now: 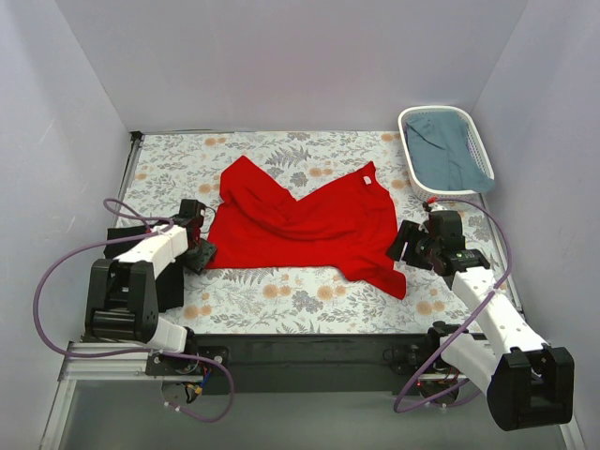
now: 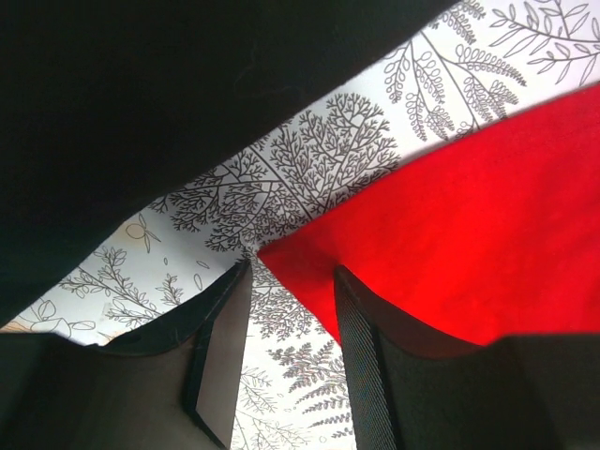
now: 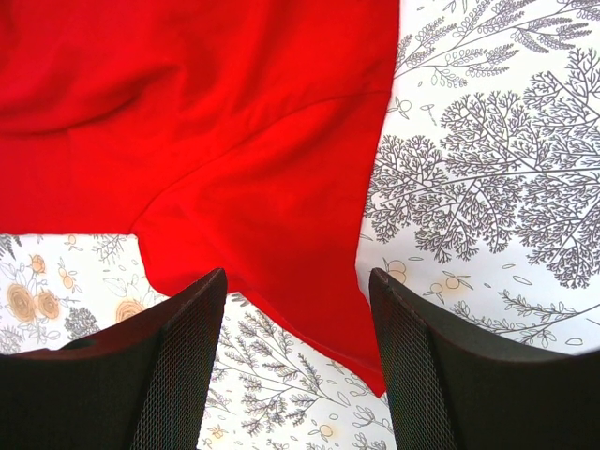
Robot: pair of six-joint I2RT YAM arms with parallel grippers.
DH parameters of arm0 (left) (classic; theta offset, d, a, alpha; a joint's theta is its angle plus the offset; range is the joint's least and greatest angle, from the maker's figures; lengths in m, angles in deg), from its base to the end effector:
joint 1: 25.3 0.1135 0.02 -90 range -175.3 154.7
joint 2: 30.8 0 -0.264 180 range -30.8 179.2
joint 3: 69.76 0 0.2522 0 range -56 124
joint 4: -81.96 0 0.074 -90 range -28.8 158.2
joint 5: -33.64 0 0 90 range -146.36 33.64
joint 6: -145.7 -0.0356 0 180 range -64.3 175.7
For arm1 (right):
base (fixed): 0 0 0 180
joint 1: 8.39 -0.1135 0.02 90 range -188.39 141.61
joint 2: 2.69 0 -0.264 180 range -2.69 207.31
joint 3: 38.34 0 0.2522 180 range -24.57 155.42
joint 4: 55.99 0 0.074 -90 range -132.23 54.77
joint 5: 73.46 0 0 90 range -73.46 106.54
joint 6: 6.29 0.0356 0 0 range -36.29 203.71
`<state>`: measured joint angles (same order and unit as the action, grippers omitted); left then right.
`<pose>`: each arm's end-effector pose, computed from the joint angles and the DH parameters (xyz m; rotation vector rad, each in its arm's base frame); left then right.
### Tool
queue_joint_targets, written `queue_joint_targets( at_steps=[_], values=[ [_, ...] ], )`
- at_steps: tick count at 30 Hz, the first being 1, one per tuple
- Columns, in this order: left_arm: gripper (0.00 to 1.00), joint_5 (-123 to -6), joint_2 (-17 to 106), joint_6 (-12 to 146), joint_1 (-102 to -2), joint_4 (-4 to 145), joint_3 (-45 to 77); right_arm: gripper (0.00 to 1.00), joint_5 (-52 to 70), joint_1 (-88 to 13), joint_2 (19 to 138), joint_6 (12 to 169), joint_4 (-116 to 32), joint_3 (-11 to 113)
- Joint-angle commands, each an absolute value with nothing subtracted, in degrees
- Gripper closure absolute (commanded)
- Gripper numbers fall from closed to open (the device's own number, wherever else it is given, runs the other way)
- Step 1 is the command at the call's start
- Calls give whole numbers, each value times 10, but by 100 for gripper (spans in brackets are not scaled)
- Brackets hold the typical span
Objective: Fold and stack the t-shirts
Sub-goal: Flatten the tshirt out
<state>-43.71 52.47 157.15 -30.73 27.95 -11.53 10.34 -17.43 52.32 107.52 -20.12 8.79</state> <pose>0.2379 -0.0148 0.1622 -2.1394 1.8849 -0.0313 0.1944 0.0348 0.2196 0.2497 2.3523 0.4084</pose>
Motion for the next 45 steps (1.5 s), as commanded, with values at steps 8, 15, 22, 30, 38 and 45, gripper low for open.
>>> queue_joint_targets(
  at_steps=[8, 15, 22, 30, 38, 45],
  values=[
    [100, -397, 530, 1555, -309, 301, -92, 31, 83, -175, 519, 1068, -216, 67],
    [100, -399, 533, 1533, -309, 304, -63, 32, 80, -175, 495, 1088, -201, 29],
    [100, -413, 531, 1527, -309, 309, -51, 32, 135, -175, 442, 1126, -165, 7],
    [100, -426, 536, 1520, -308, 317, -41, 34, 126, -176, 429, 1160, -174, -24],
    [100, -440, 533, 1516, -309, 323, -27, 67, 109, -176, 446, 1167, -223, -23],
    [100, -445, 511, 1483, -308, 321, 6, 99, 86, -175, 421, 1164, -205, 63]
  ],
)
